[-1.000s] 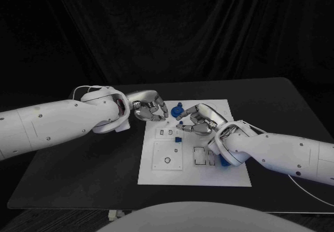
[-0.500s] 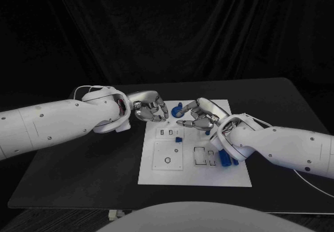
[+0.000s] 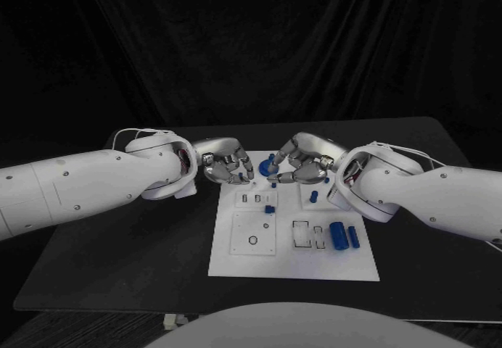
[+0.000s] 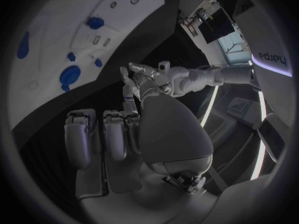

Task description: Assemble the parts on the task board

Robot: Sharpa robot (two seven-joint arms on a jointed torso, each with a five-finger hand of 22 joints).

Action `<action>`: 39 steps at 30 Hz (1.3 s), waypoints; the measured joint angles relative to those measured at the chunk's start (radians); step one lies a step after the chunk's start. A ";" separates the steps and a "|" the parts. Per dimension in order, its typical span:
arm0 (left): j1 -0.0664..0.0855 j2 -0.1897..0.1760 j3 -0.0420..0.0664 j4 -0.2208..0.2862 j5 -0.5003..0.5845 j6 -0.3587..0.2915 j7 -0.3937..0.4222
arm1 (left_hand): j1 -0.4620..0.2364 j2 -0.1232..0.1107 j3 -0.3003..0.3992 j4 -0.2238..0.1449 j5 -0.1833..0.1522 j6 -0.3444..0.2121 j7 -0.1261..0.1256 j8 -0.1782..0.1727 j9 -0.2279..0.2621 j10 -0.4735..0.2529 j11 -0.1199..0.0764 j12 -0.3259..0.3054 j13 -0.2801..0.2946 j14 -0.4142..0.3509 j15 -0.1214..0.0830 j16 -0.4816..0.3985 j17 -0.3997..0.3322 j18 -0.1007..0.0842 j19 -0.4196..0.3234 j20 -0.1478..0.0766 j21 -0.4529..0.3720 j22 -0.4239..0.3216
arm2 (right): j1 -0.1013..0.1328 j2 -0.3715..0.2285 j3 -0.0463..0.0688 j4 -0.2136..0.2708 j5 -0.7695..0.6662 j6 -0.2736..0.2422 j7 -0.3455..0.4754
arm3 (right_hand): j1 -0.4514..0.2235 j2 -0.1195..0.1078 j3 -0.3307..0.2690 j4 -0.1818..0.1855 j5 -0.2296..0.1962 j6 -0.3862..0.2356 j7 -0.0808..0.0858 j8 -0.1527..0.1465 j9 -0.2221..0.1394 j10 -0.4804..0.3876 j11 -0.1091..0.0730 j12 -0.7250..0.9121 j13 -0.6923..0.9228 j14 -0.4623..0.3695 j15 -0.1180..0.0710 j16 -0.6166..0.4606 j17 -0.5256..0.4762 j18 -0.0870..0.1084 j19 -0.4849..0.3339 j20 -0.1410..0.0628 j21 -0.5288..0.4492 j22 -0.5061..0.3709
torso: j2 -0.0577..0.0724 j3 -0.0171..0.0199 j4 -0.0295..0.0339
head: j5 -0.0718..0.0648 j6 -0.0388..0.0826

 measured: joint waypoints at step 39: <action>-0.018 -0.018 0.000 0.000 -0.012 0.002 -0.009 | 0.000 0.000 0.000 0.000 0.000 0.000 0.000 0.004 -0.003 0.000 0.000 0.000 0.000 0.000 0.000 0.000 0.000 0.000 0.000 0.000 0.000 0.000 | -0.130 0.124 0.000 -0.072 -0.581 0.160 -0.211 | -0.026 -0.043 0.008 -0.009 -0.125 -0.078 0.000 0.020 0.028 0.000 0.000 0.000 0.000 0.000 0.000 0.000 0.000 0.000 0.001 0.001 0.000 0.000 | 0.000 0.0000 0.0008 | 0.005 0.000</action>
